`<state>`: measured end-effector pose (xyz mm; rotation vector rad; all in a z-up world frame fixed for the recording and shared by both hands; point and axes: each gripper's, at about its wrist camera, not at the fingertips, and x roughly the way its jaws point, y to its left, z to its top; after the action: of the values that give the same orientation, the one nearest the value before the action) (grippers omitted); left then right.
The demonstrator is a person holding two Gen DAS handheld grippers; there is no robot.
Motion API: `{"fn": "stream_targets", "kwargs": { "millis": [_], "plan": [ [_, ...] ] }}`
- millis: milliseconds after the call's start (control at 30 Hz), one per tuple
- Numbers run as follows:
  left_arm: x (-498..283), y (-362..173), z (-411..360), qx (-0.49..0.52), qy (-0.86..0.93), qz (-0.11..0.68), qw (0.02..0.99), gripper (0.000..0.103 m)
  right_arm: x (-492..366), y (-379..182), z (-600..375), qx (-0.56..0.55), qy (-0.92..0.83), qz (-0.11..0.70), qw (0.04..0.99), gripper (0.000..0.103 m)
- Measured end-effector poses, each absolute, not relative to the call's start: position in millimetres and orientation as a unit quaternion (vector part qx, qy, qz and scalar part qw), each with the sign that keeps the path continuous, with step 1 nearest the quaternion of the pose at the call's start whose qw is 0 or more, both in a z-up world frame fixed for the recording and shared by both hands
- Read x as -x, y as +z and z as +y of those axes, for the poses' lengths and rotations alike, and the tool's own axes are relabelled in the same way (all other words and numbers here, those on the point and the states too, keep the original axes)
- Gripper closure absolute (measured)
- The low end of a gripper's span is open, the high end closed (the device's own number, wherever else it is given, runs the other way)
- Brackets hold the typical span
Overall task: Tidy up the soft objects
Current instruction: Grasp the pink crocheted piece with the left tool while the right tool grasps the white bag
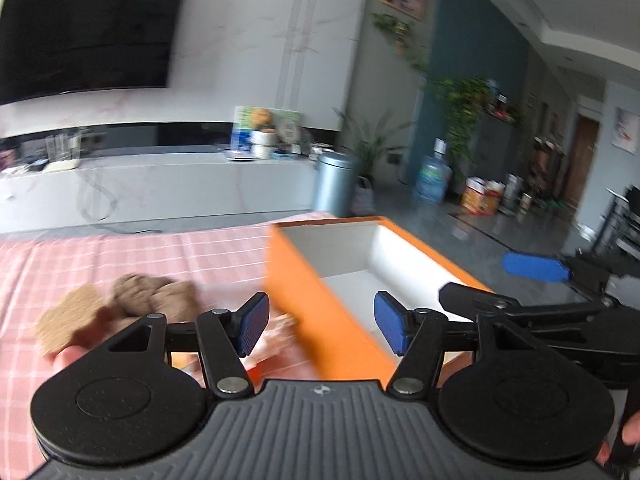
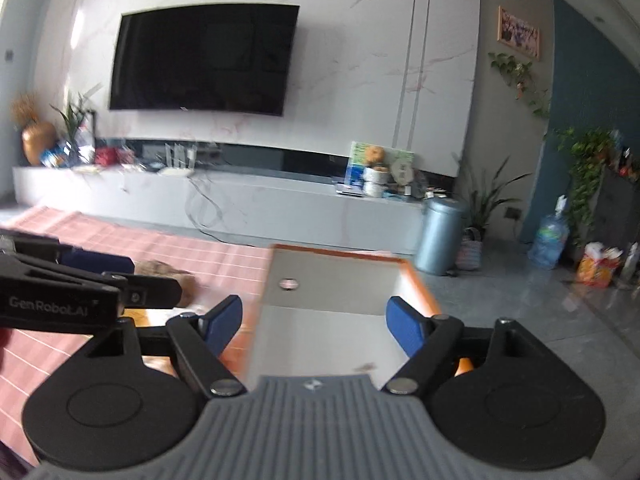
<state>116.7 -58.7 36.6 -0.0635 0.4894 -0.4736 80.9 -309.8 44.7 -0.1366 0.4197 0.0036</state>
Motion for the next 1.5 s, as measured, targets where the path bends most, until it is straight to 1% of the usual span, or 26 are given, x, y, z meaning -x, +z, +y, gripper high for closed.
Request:
{"fn": "stream_targets", "kwargs": {
  "millis": [133,333,600,733,800,867,933,967,1033,1067,1200,1400,1500],
  "plan": [
    [-105,22,-30,0.061,-0.188,0.234,0.952,0.032,-71,36,-284,0.031,0.033,0.201,0.979,0.024],
    [-93,-3,-3,0.056,-0.135,0.232,0.962,0.032,-63,12,-241,0.029,0.053,0.204,0.977,0.024],
    [-95,-37,30,0.080,-0.125,0.285,0.947,0.032,-62,-21,-202,0.036,0.086,0.238,0.967,0.024],
    [-94,-50,38,0.085,-0.139,0.291,0.943,0.035,-67,-34,-193,0.051,0.096,0.254,0.961,0.030],
    [-95,-58,39,0.089,-0.142,0.297,0.940,0.039,-73,-37,-191,0.056,0.099,0.262,0.958,0.031],
    [-100,-62,40,0.098,-0.146,0.311,0.934,0.039,-82,-41,-189,0.056,0.105,0.273,0.955,0.039],
    [-105,-69,41,0.107,-0.151,0.323,0.928,0.039,-91,-46,-188,0.057,0.106,0.283,0.952,0.051],
    [-107,-71,40,0.104,-0.153,0.324,0.928,0.039,-96,-50,-186,0.063,0.107,0.290,0.949,0.054],
    [-114,-75,36,0.086,-0.161,0.329,0.927,0.035,-105,-58,-183,0.075,0.104,0.307,0.943,0.064],
    [-116,-77,33,0.080,-0.167,0.332,0.925,0.030,-110,-62,-183,0.076,0.103,0.314,0.941,0.066],
    [-134,-86,27,0.091,-0.176,0.342,0.918,0.020,-124,-76,-188,0.075,0.099,0.337,0.933,0.071],
    [-161,-102,15,0.095,-0.188,0.371,0.904,0.019,-138,-89,-193,0.069,0.097,0.353,0.928,0.071],
    [-168,-109,13,0.110,-0.190,0.388,0.895,0.023,-144,-92,-192,0.075,0.101,0.350,0.928,0.072]
  ]
}}
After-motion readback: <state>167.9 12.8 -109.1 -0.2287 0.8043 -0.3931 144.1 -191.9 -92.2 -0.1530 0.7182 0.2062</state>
